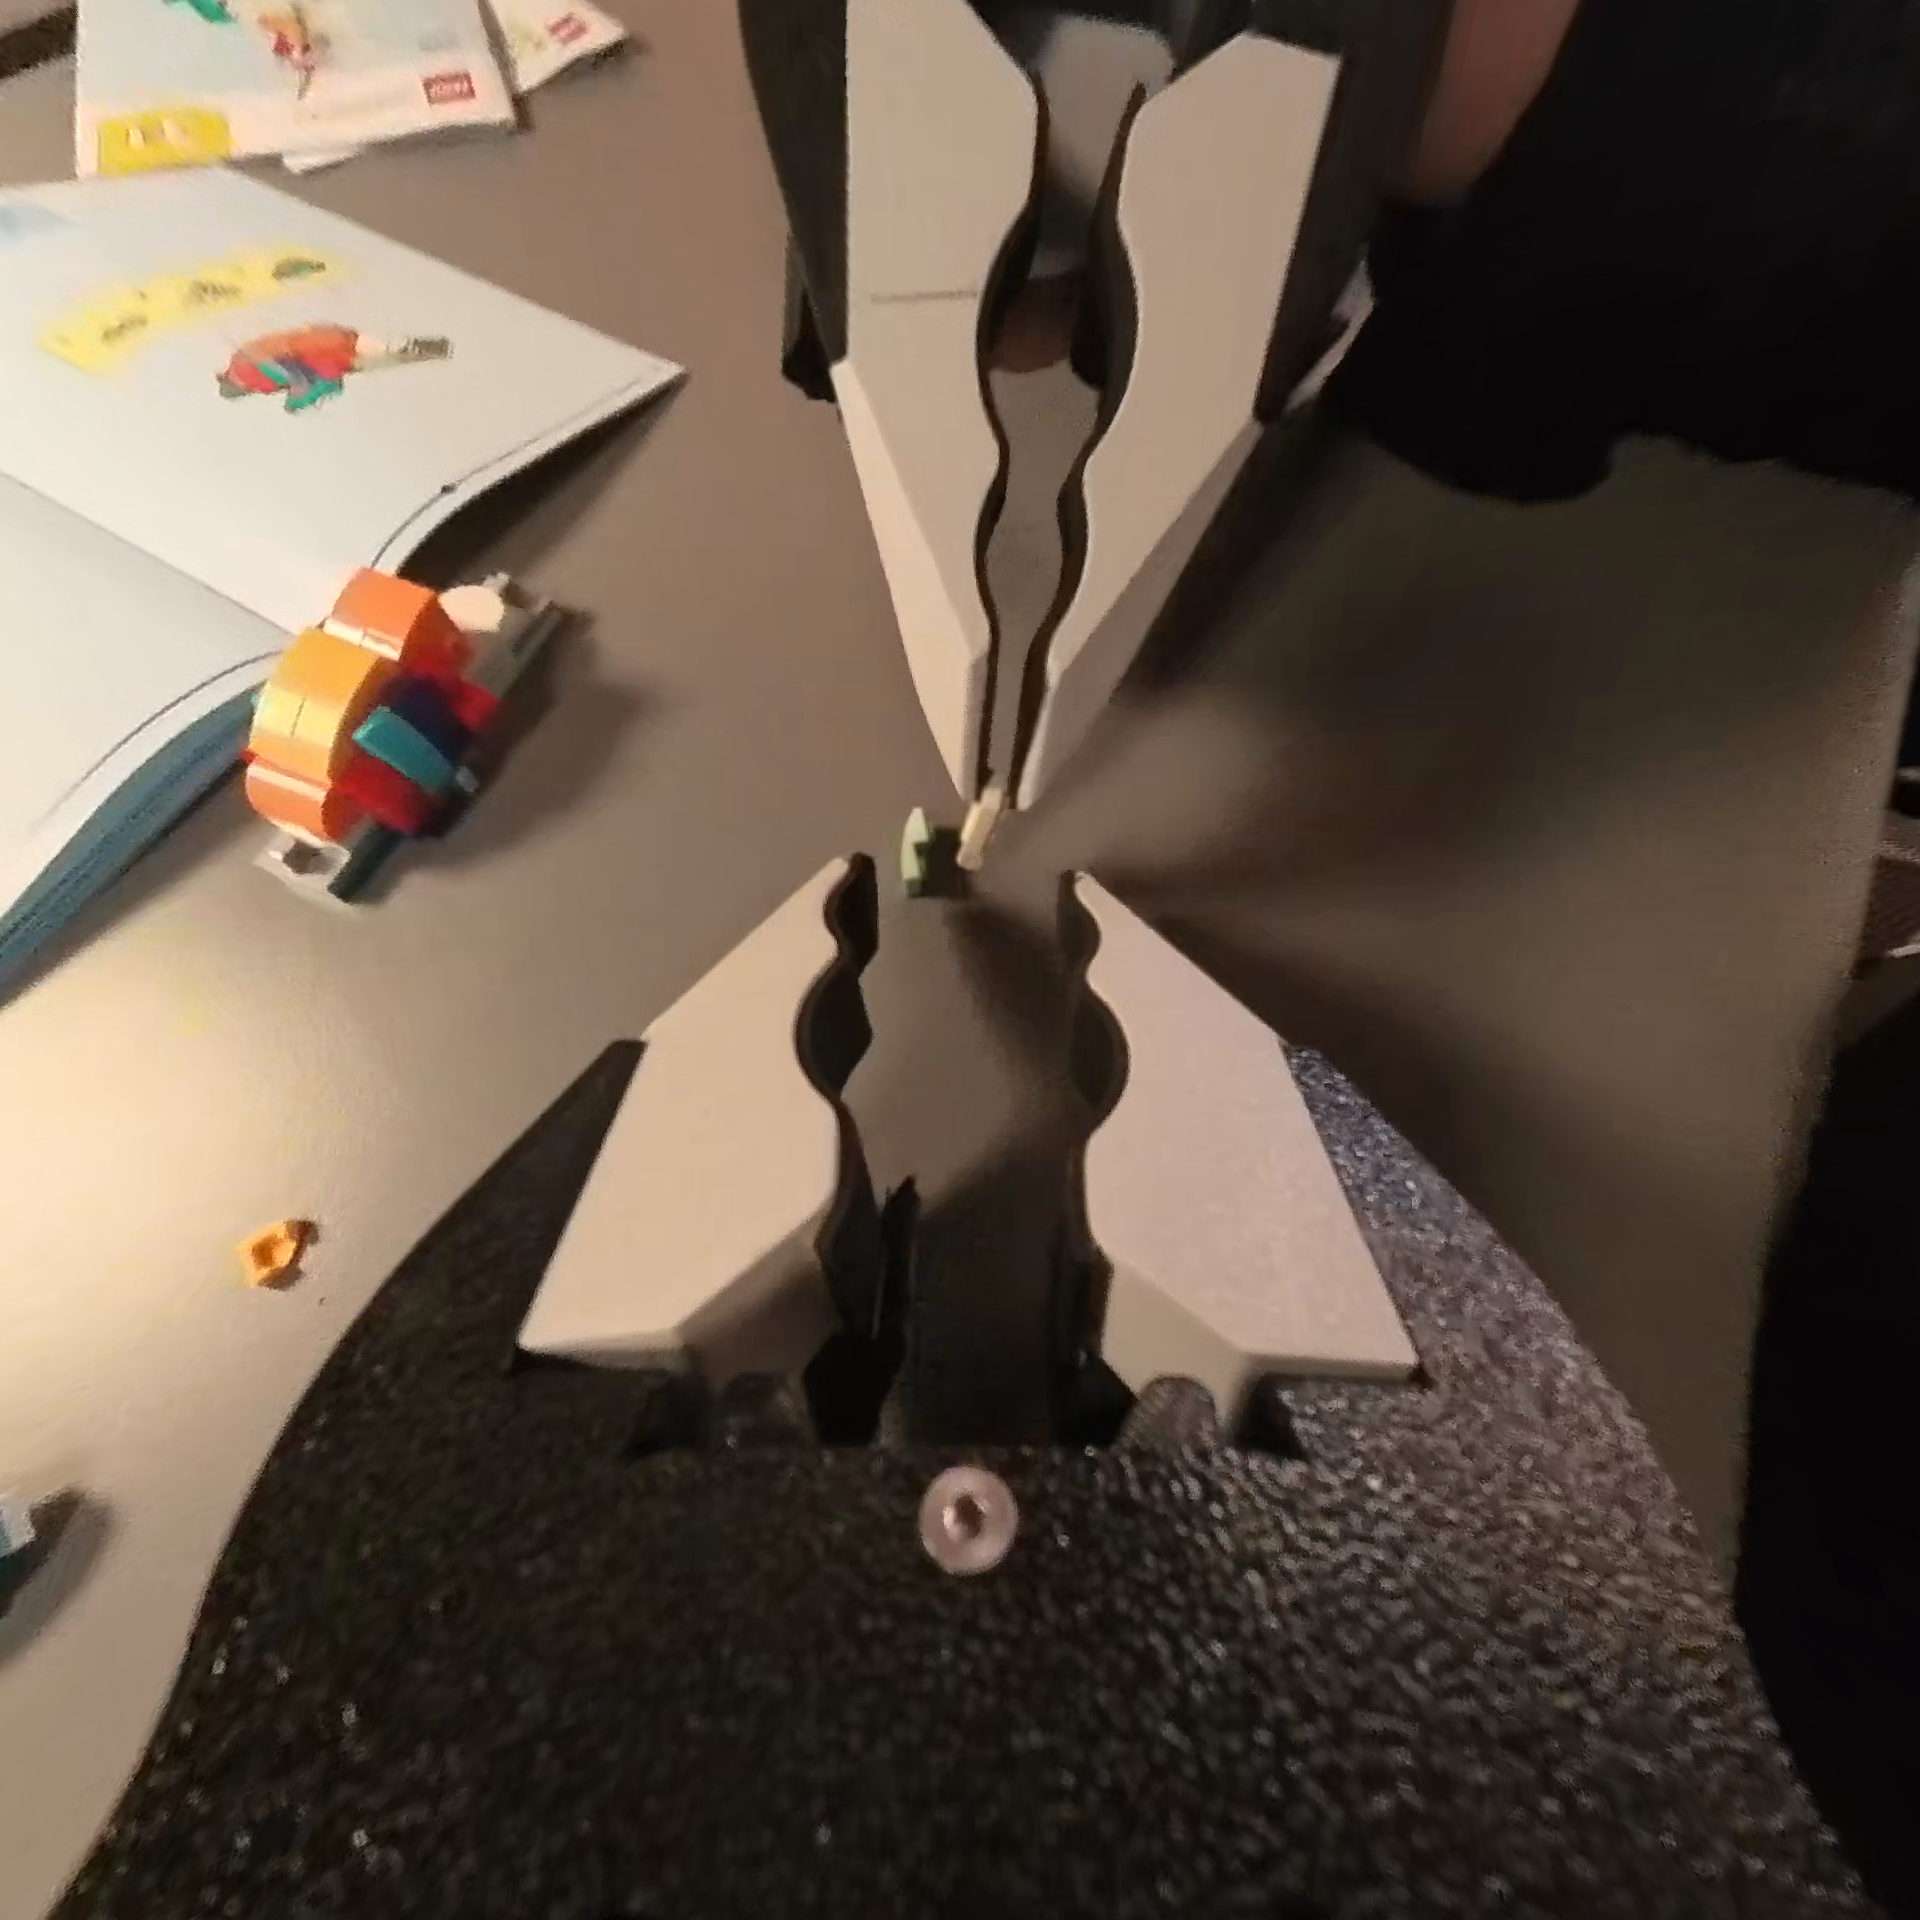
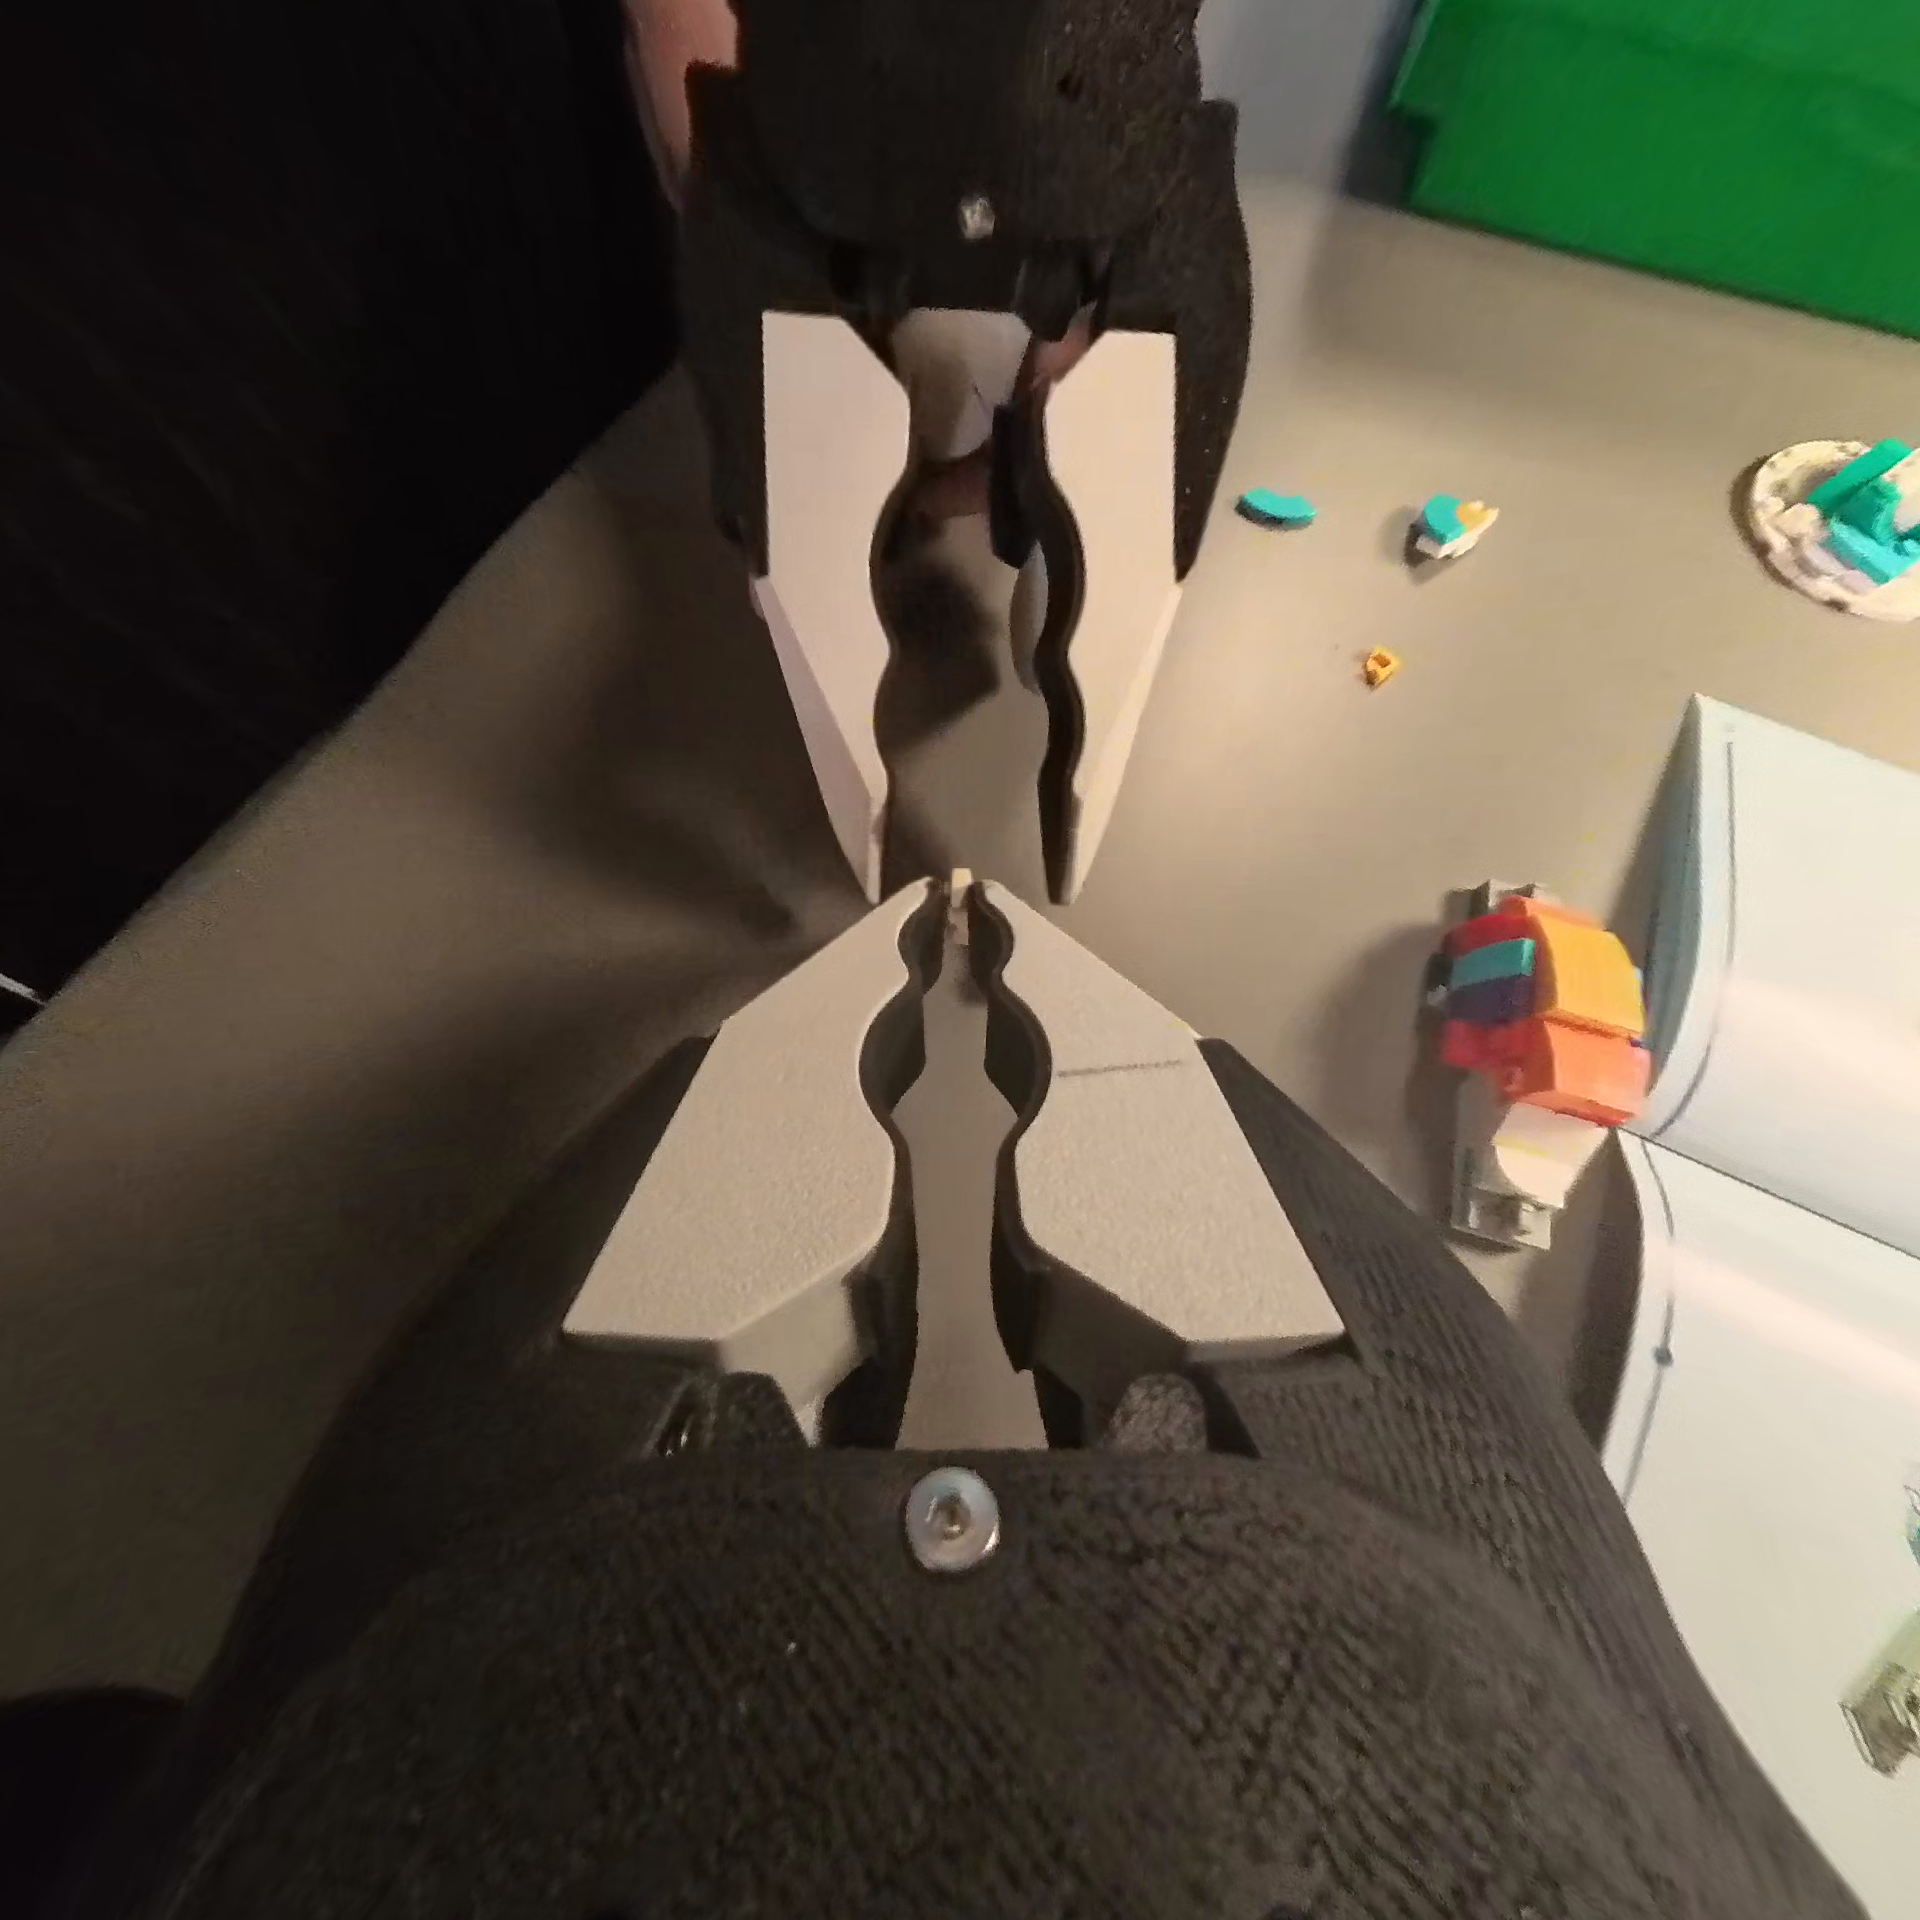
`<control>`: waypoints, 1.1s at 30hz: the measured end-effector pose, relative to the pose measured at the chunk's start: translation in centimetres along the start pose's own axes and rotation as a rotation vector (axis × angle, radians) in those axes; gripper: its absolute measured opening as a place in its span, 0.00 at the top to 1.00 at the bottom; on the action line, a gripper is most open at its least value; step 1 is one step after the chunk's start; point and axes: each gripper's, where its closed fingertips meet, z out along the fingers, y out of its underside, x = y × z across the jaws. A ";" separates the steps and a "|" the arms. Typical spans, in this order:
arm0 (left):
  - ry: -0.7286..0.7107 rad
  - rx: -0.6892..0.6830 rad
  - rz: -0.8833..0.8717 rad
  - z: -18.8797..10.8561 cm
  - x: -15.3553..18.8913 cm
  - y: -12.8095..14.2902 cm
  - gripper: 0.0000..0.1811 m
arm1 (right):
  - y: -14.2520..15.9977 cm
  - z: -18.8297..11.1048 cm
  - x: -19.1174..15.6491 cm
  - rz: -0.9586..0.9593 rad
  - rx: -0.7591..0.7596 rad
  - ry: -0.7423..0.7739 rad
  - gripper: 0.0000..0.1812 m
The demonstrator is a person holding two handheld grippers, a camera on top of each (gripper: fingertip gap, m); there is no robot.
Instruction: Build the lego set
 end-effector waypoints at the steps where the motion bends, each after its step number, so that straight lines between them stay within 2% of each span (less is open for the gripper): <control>1: -0.020 -0.016 -0.001 0.1 -0.3 0.2 0.81 | 0.2 0.2 -0.1 -0.007 -0.007 -0.008 0.98; 9: -0.033 -0.067 0.007 0.8 -0.5 0.7 0.87 | 1.1 0.8 0.0 -0.006 -0.024 -0.044 0.99; 33: 0.043 -0.062 0.088 1.2 -0.4 0.3 0.91 | 1.1 0.7 0.2 0.018 -0.012 -0.111 0.99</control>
